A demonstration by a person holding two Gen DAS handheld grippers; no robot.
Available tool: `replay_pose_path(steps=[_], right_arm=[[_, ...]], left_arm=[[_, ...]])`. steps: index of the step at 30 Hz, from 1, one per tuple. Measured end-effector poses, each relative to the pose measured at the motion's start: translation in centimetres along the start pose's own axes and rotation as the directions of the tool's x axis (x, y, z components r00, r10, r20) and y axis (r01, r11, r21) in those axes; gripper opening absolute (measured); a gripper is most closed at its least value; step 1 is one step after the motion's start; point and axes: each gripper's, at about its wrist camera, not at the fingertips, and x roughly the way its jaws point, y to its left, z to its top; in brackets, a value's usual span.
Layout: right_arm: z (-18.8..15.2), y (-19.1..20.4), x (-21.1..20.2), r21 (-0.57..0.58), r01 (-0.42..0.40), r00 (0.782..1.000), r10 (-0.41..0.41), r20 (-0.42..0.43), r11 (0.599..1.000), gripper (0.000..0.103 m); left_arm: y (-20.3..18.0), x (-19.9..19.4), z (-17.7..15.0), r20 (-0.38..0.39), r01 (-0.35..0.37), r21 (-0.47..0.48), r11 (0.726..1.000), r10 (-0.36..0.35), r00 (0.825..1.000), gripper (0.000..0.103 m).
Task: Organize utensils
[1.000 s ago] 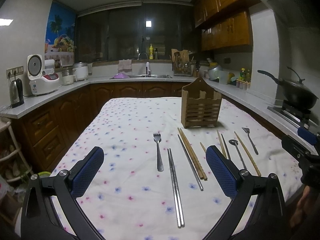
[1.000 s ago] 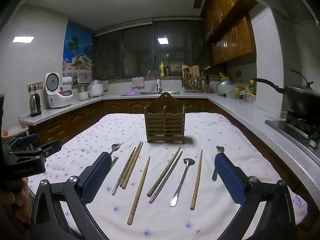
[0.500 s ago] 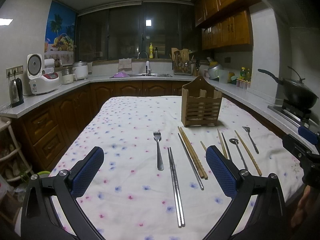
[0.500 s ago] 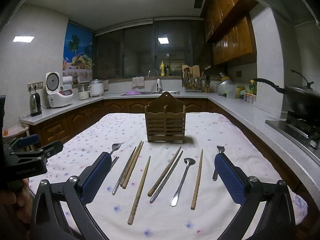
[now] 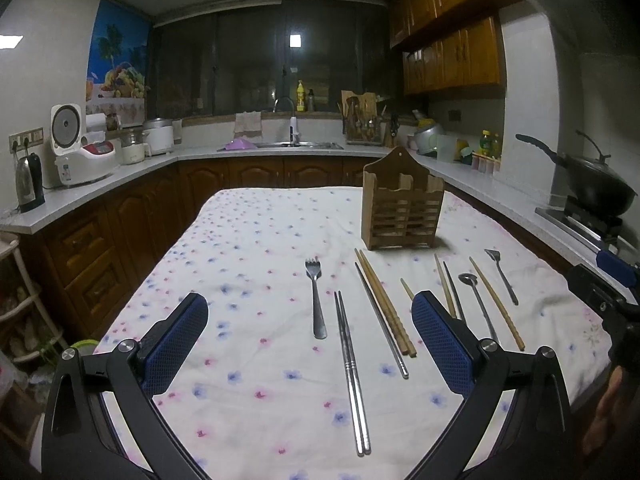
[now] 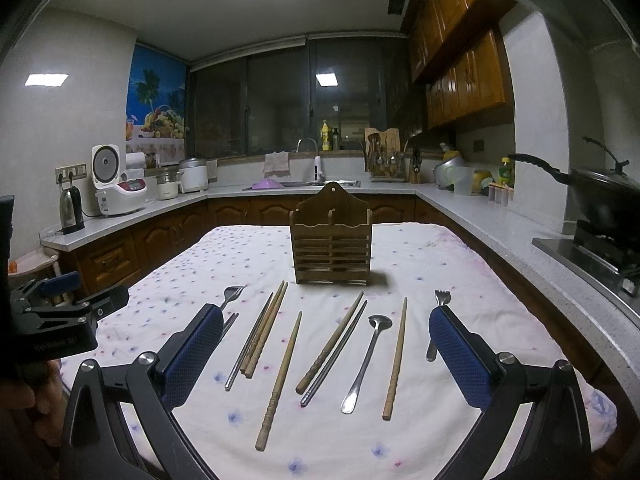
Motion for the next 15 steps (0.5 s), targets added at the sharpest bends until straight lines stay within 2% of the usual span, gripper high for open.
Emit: replay_pose_path(steps=[9,15], right_arm=[[0.7,-0.3,1.9,0.016,-0.011,0.998,0.012,-0.059,1.0,0.103],[1.1,-2.1,4.4,0.078,-0.015,0.991,0.025,-0.132,0.997,0.103]], left_arm=[[-0.2,3.5,1.3,-0.104,0.042,0.001,0.999,-0.042,0.994,0.103],[-0.9,7.0,2.6,-0.198,0.072,0.0,0.997,-0.07,0.978,0.103]])
